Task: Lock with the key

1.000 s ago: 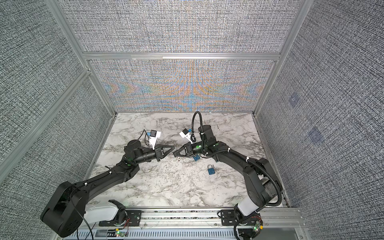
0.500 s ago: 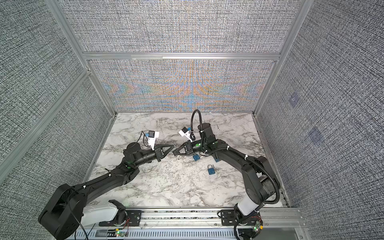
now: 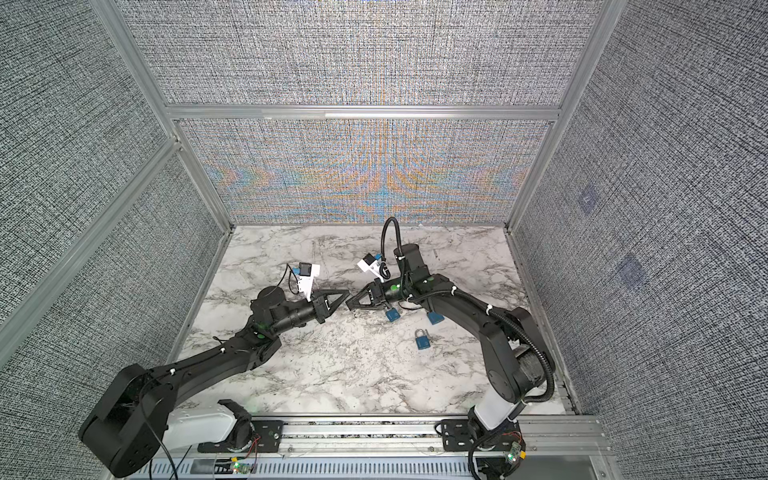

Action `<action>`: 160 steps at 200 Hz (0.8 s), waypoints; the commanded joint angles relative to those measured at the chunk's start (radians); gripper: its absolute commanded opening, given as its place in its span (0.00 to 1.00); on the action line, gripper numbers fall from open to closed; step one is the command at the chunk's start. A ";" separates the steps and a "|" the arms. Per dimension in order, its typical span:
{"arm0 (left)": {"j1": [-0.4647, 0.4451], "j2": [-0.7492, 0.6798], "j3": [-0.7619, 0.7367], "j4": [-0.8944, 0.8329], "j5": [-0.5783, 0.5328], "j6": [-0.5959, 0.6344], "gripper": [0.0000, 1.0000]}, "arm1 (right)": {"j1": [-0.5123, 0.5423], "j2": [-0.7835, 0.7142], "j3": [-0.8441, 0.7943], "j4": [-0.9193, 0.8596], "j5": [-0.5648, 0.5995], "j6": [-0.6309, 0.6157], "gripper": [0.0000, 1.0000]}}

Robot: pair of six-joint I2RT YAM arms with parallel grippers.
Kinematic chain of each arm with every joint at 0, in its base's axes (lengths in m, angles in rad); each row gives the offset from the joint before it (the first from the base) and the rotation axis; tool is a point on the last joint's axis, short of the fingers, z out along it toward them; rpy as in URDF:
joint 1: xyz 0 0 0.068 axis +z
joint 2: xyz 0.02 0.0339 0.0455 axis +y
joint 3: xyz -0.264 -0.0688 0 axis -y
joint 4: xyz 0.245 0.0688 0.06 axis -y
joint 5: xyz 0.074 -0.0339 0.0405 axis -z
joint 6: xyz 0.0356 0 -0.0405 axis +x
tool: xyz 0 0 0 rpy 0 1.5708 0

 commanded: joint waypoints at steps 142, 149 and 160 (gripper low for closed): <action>0.038 -0.074 0.092 -0.259 0.228 0.062 0.00 | -0.001 -0.041 -0.095 0.349 0.105 0.058 0.00; 0.040 -0.074 0.091 -0.253 0.241 0.067 0.00 | -0.001 -0.039 -0.096 0.352 0.101 0.062 0.00; 0.040 -0.070 0.094 -0.250 0.262 0.074 0.00 | -0.001 -0.039 -0.093 0.353 0.097 0.064 0.00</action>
